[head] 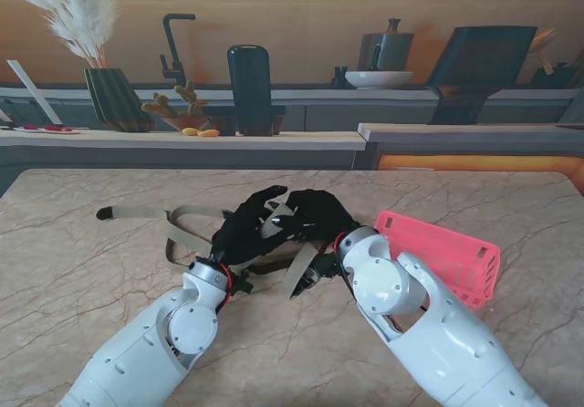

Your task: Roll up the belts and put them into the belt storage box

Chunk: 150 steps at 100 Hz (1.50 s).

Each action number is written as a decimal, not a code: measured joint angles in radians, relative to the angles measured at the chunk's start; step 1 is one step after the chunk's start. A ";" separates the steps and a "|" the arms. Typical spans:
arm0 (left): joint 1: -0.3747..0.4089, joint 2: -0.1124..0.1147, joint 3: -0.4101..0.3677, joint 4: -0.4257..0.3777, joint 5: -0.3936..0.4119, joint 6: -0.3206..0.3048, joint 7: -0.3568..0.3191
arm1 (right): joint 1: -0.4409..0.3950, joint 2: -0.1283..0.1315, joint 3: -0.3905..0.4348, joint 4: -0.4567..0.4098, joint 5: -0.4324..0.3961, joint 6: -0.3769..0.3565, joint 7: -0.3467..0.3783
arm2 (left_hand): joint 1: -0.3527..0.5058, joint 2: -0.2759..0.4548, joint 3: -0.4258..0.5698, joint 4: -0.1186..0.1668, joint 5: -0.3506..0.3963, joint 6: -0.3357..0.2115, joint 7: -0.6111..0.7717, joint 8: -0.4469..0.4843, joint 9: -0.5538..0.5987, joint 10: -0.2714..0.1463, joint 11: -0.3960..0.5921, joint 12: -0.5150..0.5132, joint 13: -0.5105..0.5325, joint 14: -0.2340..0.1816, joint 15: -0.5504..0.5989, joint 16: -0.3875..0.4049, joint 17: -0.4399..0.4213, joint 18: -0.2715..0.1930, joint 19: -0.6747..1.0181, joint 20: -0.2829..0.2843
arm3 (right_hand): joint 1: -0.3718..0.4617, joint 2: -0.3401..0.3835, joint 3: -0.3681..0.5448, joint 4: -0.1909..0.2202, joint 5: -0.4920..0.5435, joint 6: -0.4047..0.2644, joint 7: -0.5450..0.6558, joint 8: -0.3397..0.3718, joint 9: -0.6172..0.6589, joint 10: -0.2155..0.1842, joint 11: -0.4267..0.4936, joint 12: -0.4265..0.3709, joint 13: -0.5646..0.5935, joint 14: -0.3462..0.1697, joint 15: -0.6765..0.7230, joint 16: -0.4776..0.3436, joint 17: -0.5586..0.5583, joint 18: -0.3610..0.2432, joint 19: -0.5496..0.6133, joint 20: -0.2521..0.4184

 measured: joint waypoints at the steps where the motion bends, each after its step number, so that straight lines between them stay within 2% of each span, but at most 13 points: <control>1: 0.000 0.000 0.000 0.000 0.000 0.000 -0.001 | -0.002 0.000 0.004 -0.003 0.000 0.001 0.000 | 0.000 0.000 -0.001 0.000 0.000 0.000 0.000 0.000 0.000 0.000 0.000 0.000 -0.005 0.002 -0.014 -0.008 -0.003 0.000 -0.002 0.000 | 0.001 0.000 0.000 0.000 -0.003 0.001 0.000 0.001 0.000 0.000 0.002 0.001 0.000 0.000 0.000 0.003 0.000 0.000 0.000 0.000; 15: 0.000 0.007 0.001 -0.006 -0.017 0.011 -0.057 | -0.035 0.002 0.050 -0.048 0.032 0.019 0.002 | 0.004 0.022 -0.026 0.000 0.005 -0.012 -0.002 0.012 0.006 -0.011 -0.023 0.000 -0.105 0.021 -0.144 -0.063 -0.088 0.019 -0.048 0.016 | 0.003 0.000 -0.008 0.000 -0.006 0.002 0.000 0.014 -0.009 0.000 0.014 0.015 -0.001 0.000 0.000 0.006 -0.002 0.000 -0.002 0.000; 27: 0.000 0.013 0.008 -0.019 -0.091 0.040 -0.133 | -0.051 0.003 0.069 -0.069 0.033 0.017 -0.012 | 0.040 0.055 -0.069 0.000 0.113 -0.013 -0.002 0.056 0.132 -0.011 -0.027 0.013 -0.112 0.040 -0.163 -0.075 -0.113 0.023 -0.055 0.038 | 0.012 0.000 -0.018 0.000 -0.013 0.002 0.000 0.019 -0.009 0.000 0.022 0.016 -0.001 0.000 0.003 0.008 -0.002 -0.001 -0.003 0.000; 38: 0.002 0.014 0.012 -0.032 -0.109 0.067 -0.143 | -0.060 0.005 0.077 -0.074 0.013 -0.002 -0.023 | 0.089 0.135 -0.157 0.000 0.255 -0.010 0.046 0.139 0.354 -0.011 0.050 0.064 0.040 0.042 -0.044 -0.063 -0.070 0.022 -0.007 0.062 | 0.012 0.001 -0.021 0.000 -0.013 0.003 0.000 0.023 -0.009 0.000 0.022 0.016 -0.001 0.000 0.004 0.009 -0.002 -0.001 -0.003 0.000; 46: 0.010 0.013 0.004 -0.045 -0.196 0.051 -0.195 | -0.062 0.008 0.077 -0.074 -0.031 -0.027 -0.028 | 0.096 0.143 -0.179 0.000 0.295 -0.007 0.071 0.150 0.419 -0.011 0.073 0.082 0.082 0.051 0.005 -0.046 -0.051 0.020 0.019 0.072 | 0.012 0.011 -0.030 0.000 -0.013 0.003 0.000 0.026 -0.009 0.000 0.022 0.017 -0.001 0.000 0.004 0.009 -0.002 -0.001 -0.003 0.000; 57: 0.030 0.012 -0.020 -0.063 -0.291 0.000 -0.254 | -0.062 0.010 0.077 -0.068 -0.102 -0.060 -0.059 | 0.040 0.143 -0.197 0.000 0.302 0.002 0.072 0.163 0.419 -0.012 0.083 0.096 0.082 0.051 0.013 -0.038 -0.049 0.019 0.025 0.073 | 0.012 0.011 -0.031 0.000 -0.013 0.001 0.000 0.028 -0.009 0.000 0.022 0.026 -0.001 0.000 0.004 0.009 -0.002 -0.002 -0.003 0.000; 76: 0.049 0.019 -0.041 -0.089 -0.448 -0.019 -0.373 | -0.063 0.011 0.083 -0.068 -0.081 -0.063 -0.066 | -0.063 0.142 -0.188 0.001 0.314 0.004 0.068 0.163 0.418 -0.012 0.069 0.098 0.082 0.073 -0.009 -0.038 -0.070 0.022 0.007 0.073 | 0.012 0.011 -0.032 0.000 -0.013 -0.007 0.000 0.028 -0.009 -0.001 0.022 0.026 -0.001 0.000 0.004 0.009 -0.001 -0.002 -0.003 0.000; 80: 0.051 0.020 -0.042 -0.093 -0.463 -0.019 -0.379 | -0.064 0.011 0.085 -0.068 -0.080 -0.062 -0.066 | -0.062 0.169 -0.242 0.001 0.314 0.004 0.054 0.163 0.418 -0.011 0.053 0.098 0.082 0.079 -0.018 -0.038 -0.076 0.025 -0.003 0.081 | 0.012 0.011 -0.032 0.000 -0.013 -0.008 0.000 0.028 -0.009 -0.001 0.022 0.026 -0.001 -0.001 0.004 0.009 -0.001 -0.002 -0.003 0.000; 89: 0.055 0.021 -0.045 -0.100 -0.485 -0.016 -0.387 | -0.067 0.010 0.091 -0.071 -0.059 -0.061 -0.066 | 0.098 0.324 -0.480 0.001 0.327 0.004 0.034 0.163 0.418 -0.011 0.040 0.098 0.081 0.089 -0.023 -0.037 -0.085 0.027 -0.018 0.099 | 0.012 0.011 -0.032 0.000 -0.013 -0.008 0.000 0.028 -0.009 -0.002 0.022 0.026 -0.001 -0.001 0.004 0.009 -0.001 -0.002 -0.003 0.000; 95: 0.062 0.021 -0.048 -0.113 -0.534 -0.005 -0.395 | -0.069 0.008 0.095 -0.073 -0.023 -0.060 -0.066 | 0.186 0.374 -0.527 0.001 0.354 0.003 0.029 0.173 0.418 -0.011 0.039 0.106 0.080 0.089 -0.023 -0.037 -0.085 0.028 -0.019 0.108 | 0.012 0.011 -0.032 0.000 -0.013 -0.008 0.000 0.028 -0.009 -0.002 0.022 0.026 -0.001 -0.001 0.004 0.009 -0.001 -0.003 -0.003 0.000; 115: 0.080 0.018 -0.057 -0.141 -0.569 0.020 -0.398 | -0.073 0.006 0.101 -0.075 -0.030 -0.058 -0.069 | 0.446 0.371 -0.622 -0.017 0.366 0.007 0.103 0.212 0.531 -0.024 0.097 0.137 0.156 0.082 0.055 -0.018 -0.037 0.024 0.015 0.111 | 0.012 0.011 -0.041 0.000 -0.013 -0.023 0.000 0.028 -0.009 -0.008 0.023 0.027 -0.001 -0.006 0.004 0.009 -0.001 -0.004 -0.003 0.000; 128: 0.082 0.015 -0.057 -0.147 -0.552 0.025 -0.377 | -0.073 0.004 0.097 -0.073 -0.011 -0.052 -0.077 | 0.479 0.326 -0.610 -0.018 0.376 0.025 0.210 0.207 0.586 -0.020 0.221 0.242 0.257 0.050 0.237 0.014 0.036 -0.003 0.102 0.108 | 0.013 0.011 -0.042 0.000 -0.015 -0.024 0.000 0.028 -0.010 -0.010 0.028 0.027 -0.001 -0.009 0.004 0.009 -0.001 -0.013 -0.003 0.000; 150: 0.091 0.006 -0.066 -0.156 -0.517 0.048 -0.326 | -0.062 -0.008 0.085 -0.041 0.024 -0.061 -0.102 | 0.479 0.308 -0.595 -0.027 0.377 0.033 0.254 0.230 0.597 -0.009 0.297 0.319 0.295 0.035 0.323 0.046 0.078 -0.016 0.140 0.098 | -0.031 0.009 -0.012 0.000 -0.046 -0.065 0.000 0.013 -0.050 -0.015 0.026 0.023 -0.031 -0.021 -0.020 0.006 -0.012 -0.018 -0.032 0.000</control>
